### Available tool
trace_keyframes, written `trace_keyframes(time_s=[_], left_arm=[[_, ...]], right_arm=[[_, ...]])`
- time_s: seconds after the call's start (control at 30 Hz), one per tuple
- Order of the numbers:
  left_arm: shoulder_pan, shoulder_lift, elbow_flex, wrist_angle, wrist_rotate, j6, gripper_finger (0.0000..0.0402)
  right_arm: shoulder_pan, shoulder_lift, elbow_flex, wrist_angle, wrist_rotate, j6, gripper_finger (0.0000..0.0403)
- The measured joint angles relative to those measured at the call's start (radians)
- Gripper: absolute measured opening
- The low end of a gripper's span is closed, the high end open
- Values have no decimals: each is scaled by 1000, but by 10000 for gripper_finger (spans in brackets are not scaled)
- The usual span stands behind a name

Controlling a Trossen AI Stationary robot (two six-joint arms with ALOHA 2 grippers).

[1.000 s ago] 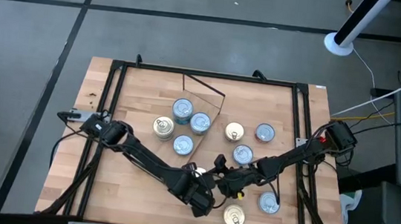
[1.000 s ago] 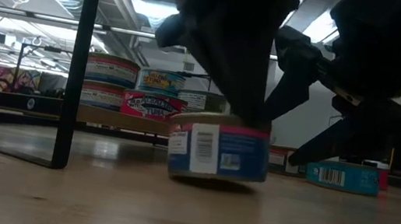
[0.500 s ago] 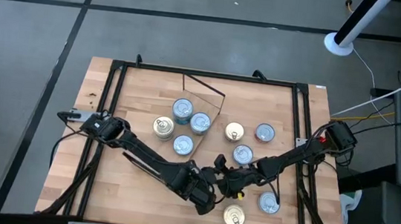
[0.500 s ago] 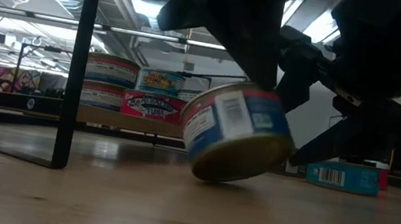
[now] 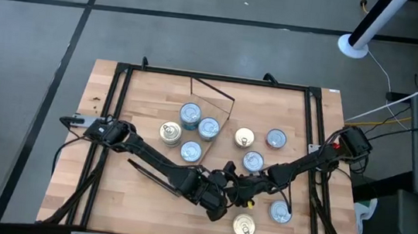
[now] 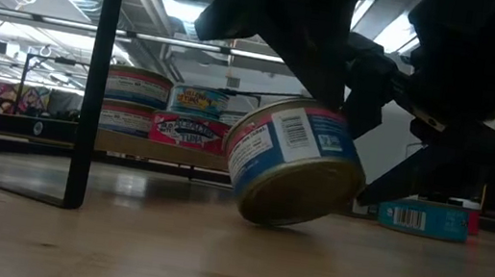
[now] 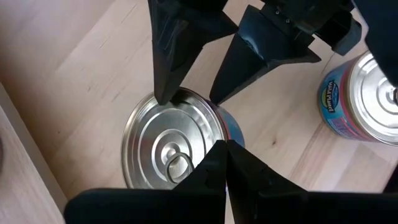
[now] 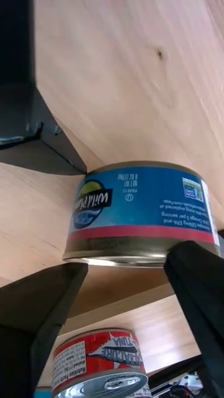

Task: Stack canned seafood by type on shelf
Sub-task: Stack the blue tuna can on top of the blue tuna can on the shelf

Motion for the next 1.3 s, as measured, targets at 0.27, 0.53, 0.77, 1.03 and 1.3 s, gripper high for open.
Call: trace_keyframes(time_s=[0.27,0.53,0.77,1.03,1.3], left_arm=[[3,0,0,0,1,-6,0],[5,0,0,0,0,-45,0],[5,0,0,-1,0,-76,0],[5,0,0,-1,0,-81,0],[10,0,1,-1,0,-83,0]], right_arm=[[0,0,0,0,0,0,241],[0,0,0,0,-1,0,241],[0,0,0,0,-2,69,241],[0,0,0,5,-13,98,241],[0,0,0,5,-16,239,241]])
